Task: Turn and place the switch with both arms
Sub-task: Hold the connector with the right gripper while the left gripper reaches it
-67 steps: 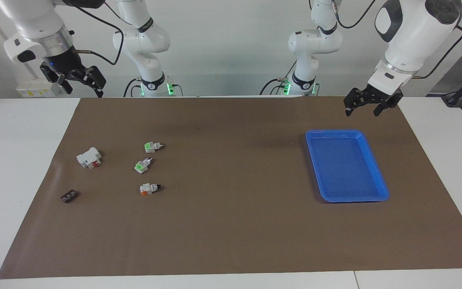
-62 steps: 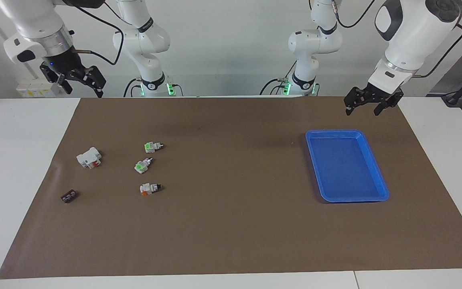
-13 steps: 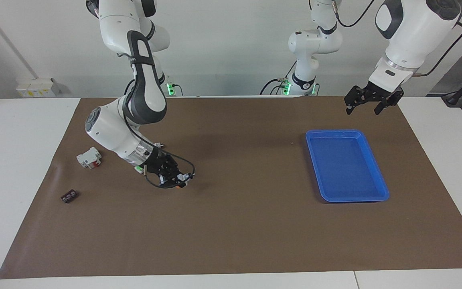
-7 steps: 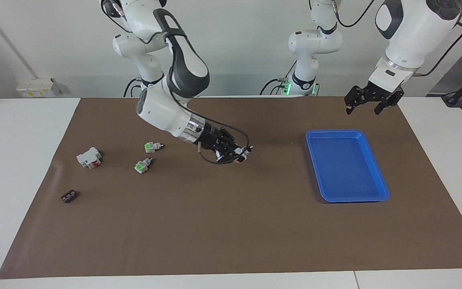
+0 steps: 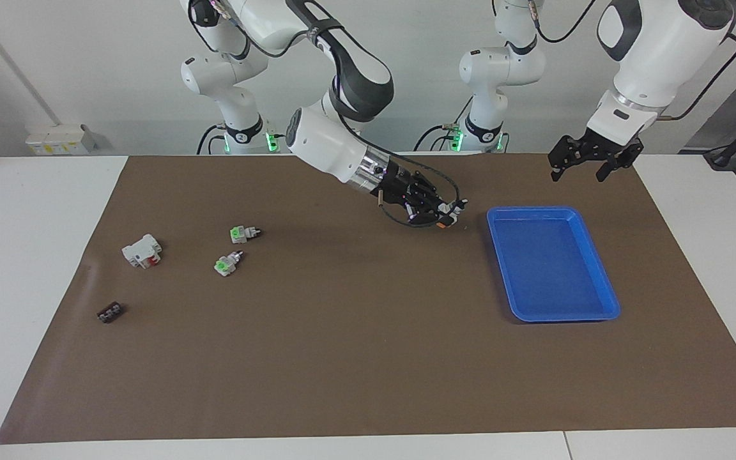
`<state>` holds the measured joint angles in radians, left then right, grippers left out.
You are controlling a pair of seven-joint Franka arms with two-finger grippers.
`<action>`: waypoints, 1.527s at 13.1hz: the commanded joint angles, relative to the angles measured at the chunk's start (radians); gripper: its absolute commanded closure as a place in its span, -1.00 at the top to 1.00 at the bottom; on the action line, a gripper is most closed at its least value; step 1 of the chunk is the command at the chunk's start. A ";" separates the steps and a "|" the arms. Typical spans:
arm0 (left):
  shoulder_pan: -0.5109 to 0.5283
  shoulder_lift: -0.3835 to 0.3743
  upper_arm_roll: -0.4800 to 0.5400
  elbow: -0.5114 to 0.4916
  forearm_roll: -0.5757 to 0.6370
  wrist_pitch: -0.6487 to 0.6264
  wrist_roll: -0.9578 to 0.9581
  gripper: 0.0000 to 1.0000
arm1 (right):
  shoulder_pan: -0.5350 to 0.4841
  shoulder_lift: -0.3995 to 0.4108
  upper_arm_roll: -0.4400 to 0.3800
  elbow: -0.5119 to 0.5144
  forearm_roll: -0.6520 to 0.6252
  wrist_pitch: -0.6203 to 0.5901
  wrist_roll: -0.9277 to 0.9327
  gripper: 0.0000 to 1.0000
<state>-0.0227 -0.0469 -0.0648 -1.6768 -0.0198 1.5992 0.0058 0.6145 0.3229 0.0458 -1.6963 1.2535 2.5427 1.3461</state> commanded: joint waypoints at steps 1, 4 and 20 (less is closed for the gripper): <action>-0.008 -0.019 0.002 -0.012 -0.006 -0.001 0.011 1.00 | 0.017 -0.001 0.012 0.006 0.018 0.054 0.016 -1.00; 0.006 -0.016 0.011 -0.004 -0.179 0.007 0.005 1.00 | 0.017 -0.001 0.012 0.007 0.018 0.054 0.016 -1.00; -0.022 -0.117 -0.001 -0.245 -0.736 0.294 -0.863 -0.04 | 0.021 -0.036 0.031 0.018 0.020 0.071 0.018 -1.00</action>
<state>-0.0356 -0.1145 -0.0724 -1.8585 -0.7011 1.8448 -0.7590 0.6352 0.2971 0.0679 -1.6748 1.2536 2.5931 1.3478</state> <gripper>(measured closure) 0.419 0.665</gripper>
